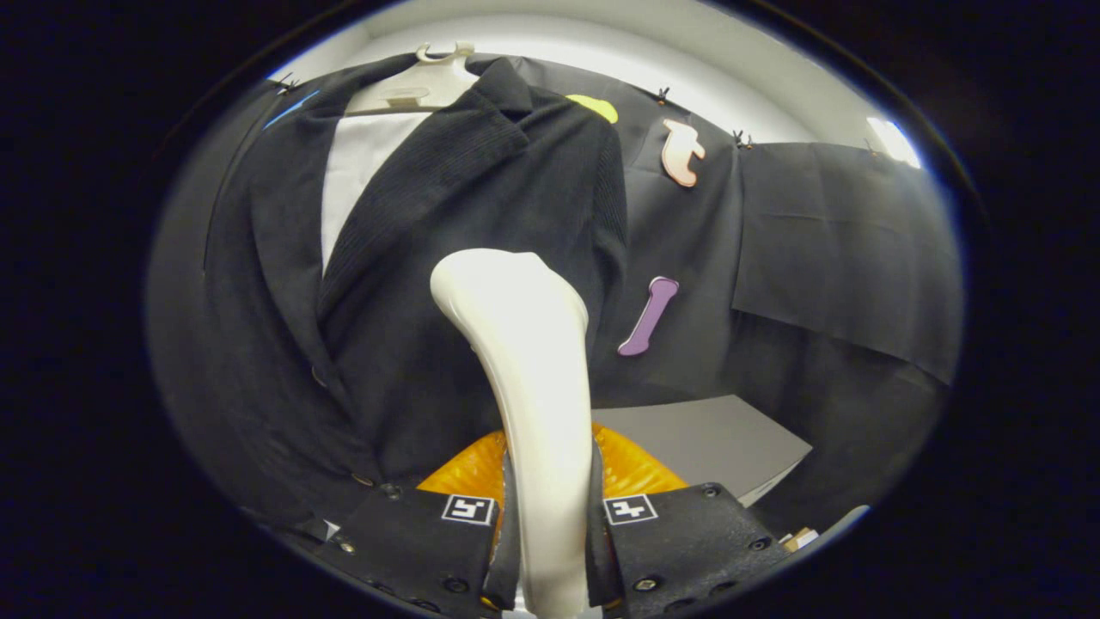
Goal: Iron the clothes twice with a garment steamer, once on the left side and once on the right side.
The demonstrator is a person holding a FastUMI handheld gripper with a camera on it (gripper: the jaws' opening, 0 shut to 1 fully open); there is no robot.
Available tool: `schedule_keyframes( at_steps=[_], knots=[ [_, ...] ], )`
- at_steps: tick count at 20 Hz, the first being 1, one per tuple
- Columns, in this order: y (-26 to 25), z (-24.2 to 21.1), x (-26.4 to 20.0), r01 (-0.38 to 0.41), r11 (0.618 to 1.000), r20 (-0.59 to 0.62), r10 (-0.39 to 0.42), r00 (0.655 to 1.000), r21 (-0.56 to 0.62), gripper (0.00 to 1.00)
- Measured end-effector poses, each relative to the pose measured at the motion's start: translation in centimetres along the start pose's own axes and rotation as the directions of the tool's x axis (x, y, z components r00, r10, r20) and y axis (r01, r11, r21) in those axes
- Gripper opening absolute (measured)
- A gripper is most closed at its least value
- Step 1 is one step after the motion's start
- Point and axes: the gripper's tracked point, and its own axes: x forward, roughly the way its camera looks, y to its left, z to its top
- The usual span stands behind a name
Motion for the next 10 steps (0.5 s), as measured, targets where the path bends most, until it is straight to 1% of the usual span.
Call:
schedule_keyframes(
  at_steps=[10],
  knots=[
    [0.9, -8.0, 1.0, -0.009, 0.998, -0.062, 0.005, 0.998, -0.06, 0.33]
  ],
)
